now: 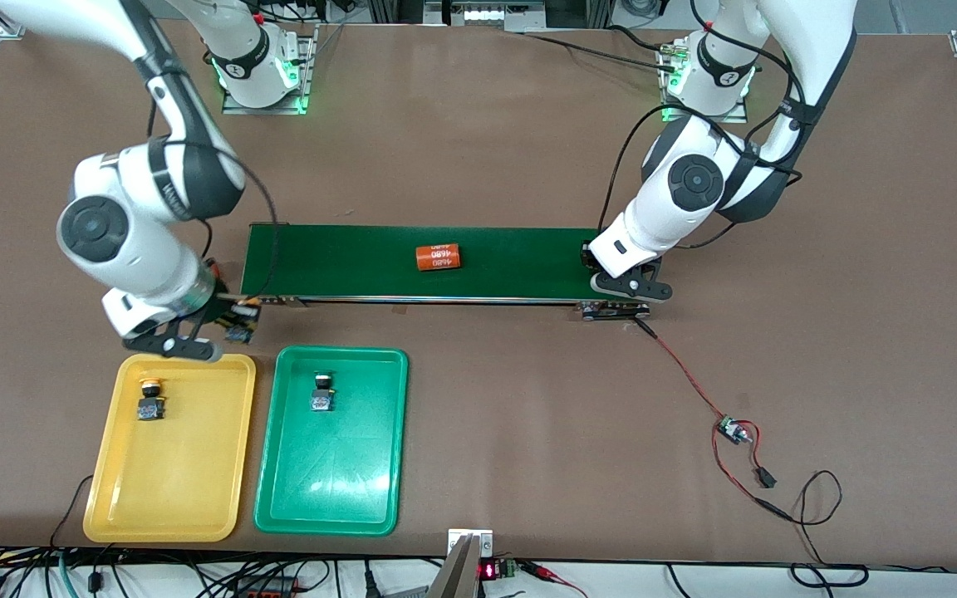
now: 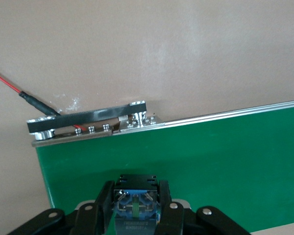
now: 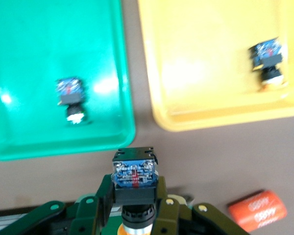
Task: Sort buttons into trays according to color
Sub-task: 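Carry the orange button over the yellow tray while the left gripper places the green button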
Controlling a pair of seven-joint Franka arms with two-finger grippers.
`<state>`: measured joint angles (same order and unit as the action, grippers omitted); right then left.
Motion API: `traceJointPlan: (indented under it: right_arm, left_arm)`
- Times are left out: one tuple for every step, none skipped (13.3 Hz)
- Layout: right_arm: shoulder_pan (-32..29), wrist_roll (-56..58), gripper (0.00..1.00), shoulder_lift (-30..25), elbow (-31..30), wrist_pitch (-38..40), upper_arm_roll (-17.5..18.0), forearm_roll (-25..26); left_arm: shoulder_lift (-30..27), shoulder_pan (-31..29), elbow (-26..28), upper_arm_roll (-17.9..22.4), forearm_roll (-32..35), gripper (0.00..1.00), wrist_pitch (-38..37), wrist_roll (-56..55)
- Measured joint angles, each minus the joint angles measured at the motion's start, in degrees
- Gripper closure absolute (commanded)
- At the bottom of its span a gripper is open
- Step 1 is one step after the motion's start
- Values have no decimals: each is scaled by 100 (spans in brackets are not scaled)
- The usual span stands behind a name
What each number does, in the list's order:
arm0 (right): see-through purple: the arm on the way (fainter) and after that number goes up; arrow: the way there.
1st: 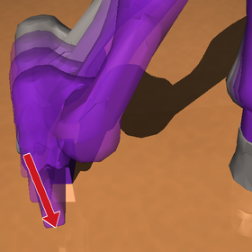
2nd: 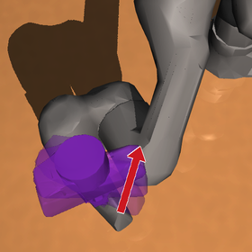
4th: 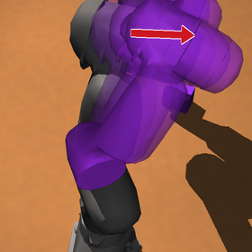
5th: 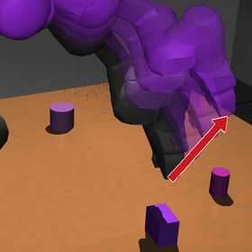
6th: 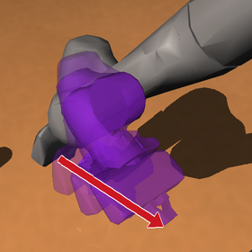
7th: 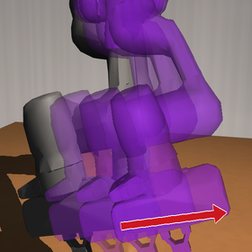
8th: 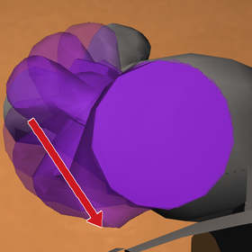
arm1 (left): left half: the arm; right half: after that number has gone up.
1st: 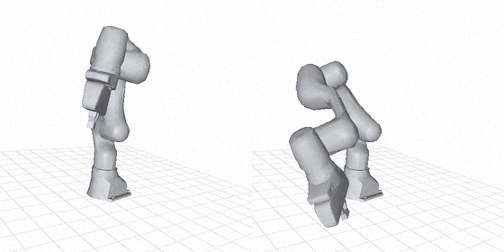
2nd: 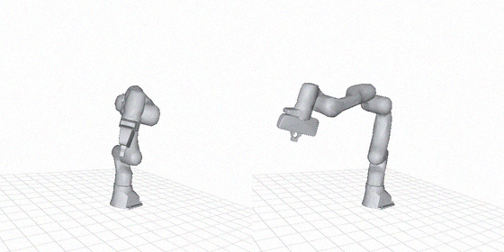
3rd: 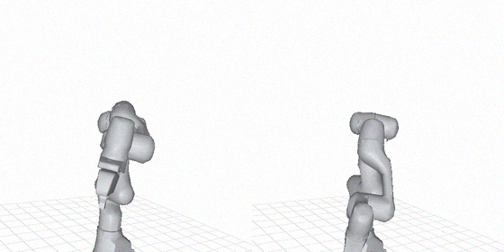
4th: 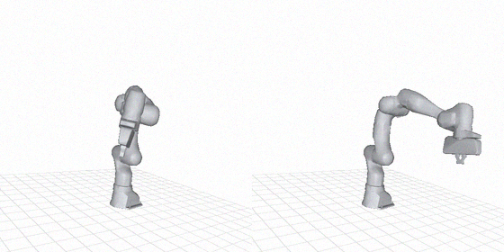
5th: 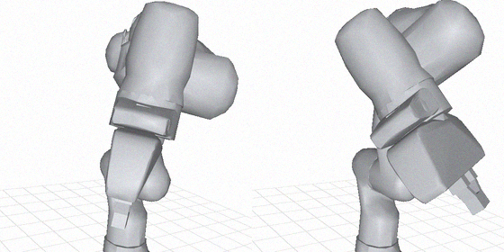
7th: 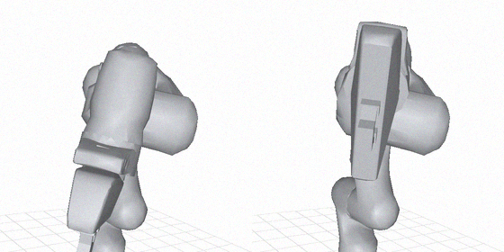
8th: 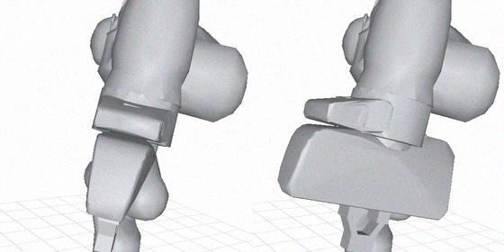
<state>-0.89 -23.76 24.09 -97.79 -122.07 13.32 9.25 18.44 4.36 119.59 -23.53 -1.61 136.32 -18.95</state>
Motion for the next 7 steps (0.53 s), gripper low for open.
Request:
traceJointPlan:
  right_arm:
    - [1, 34, 88, 170, 149, 0, -101, 70]
    - [6, 81, 88, 351, 301, -2, -226, 180]
    - [8, 205, 88, 551, 467, -9, -384, 251]
    - [8, 383, 88, 756, 637, -40, -568, 265]
    - [3, 627, 88, 956, 790, -149, -760, 266]
    - [-5, 874, 88, 1150, 908, -357, -932, 266]
    - [-16, 1029, 88, 1320, 992, -557, -1055, 266]
  left_arm:
    - [39, 0, 18, 1, 0, 100, 25, 0]
    - [82, 3, 28, 0, 0, 99, 61, 0]
    - [126, 5, 37, 0, 0, 97, 101, 0]
    - [168, 7, 39, 1, 3, 96, 138, 0]
    - [205, 7, 39, 1, 4, 93, 200, 0]
    - [238, 7, 39, 1, 4, 77, 254, 0]
    - [257, 8, 39, 1, 4, 31, 276, 0]
